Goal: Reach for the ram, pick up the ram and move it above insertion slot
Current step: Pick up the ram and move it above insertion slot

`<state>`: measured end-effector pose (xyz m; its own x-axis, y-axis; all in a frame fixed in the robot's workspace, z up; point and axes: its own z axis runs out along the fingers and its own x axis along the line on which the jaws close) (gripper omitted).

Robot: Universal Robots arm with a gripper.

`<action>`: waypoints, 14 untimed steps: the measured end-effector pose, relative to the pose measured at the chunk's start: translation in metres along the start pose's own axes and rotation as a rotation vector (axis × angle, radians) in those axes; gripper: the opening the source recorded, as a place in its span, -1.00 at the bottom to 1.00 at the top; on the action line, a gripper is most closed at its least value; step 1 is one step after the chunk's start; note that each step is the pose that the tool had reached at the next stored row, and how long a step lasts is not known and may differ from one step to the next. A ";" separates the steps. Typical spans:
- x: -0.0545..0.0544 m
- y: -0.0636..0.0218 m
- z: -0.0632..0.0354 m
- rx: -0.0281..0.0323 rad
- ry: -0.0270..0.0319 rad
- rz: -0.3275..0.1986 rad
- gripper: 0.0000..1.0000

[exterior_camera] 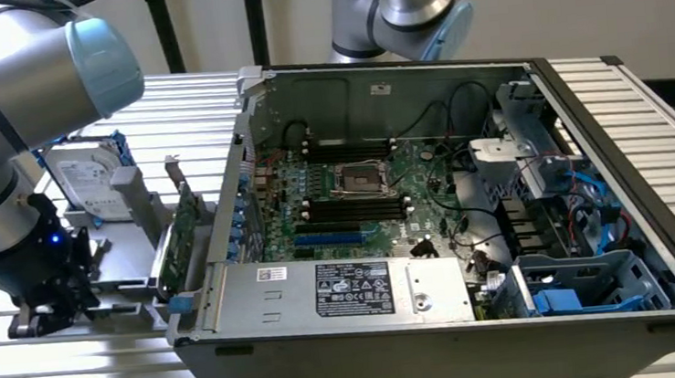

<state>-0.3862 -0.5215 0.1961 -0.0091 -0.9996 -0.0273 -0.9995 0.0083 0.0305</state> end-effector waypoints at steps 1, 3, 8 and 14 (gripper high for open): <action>0.000 0.0000 0.0000 -0.0001 0.0000 0.000 -0.57; 0.000 0.0000 0.0000 -0.0004 0.0000 0.000 -0.69; 0.000 0.0000 0.0000 -0.0009 0.0000 0.000 -0.73; 0.000 -0.0001 0.0001 -0.0007 -0.0002 0.001 -0.73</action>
<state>-0.3861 -0.5215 0.1961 -0.0099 -0.9996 -0.0274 -0.9995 0.0090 0.0313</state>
